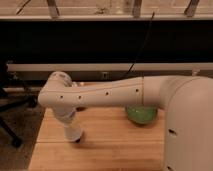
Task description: Place the ceramic cup over the eraser
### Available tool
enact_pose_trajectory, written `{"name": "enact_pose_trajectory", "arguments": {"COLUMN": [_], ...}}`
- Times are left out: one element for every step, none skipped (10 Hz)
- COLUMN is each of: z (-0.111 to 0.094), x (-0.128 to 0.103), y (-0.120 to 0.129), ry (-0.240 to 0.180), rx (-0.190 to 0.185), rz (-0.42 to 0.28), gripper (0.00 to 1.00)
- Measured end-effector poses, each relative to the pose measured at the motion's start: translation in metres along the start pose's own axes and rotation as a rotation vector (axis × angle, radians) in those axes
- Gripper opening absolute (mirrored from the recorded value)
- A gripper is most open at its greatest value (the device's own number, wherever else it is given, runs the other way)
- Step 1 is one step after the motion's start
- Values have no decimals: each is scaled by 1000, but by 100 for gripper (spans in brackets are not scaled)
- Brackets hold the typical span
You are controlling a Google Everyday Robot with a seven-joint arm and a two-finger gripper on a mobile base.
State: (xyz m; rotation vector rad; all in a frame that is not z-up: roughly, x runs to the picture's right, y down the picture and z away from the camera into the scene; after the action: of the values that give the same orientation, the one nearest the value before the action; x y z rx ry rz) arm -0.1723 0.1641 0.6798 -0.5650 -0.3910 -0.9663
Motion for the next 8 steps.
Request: {"name": "enact_pose_trajectory", "arguments": {"z": [6, 10, 14, 17, 19, 20, 21, 21], "x": [1, 2, 3, 4, 5, 6, 7, 10], "y": [1, 1, 2, 2, 3, 4, 7, 9], "ry": [-2, -1, -4, -4, -7, -11, -17, -24], "rx": [-7, -12, -17, -21, -25, -30, -32, -33], "rz": [4, 8, 13, 18, 22, 29, 40, 54], "gripper": [80, 80, 80, 80, 80, 80, 80, 80]}}
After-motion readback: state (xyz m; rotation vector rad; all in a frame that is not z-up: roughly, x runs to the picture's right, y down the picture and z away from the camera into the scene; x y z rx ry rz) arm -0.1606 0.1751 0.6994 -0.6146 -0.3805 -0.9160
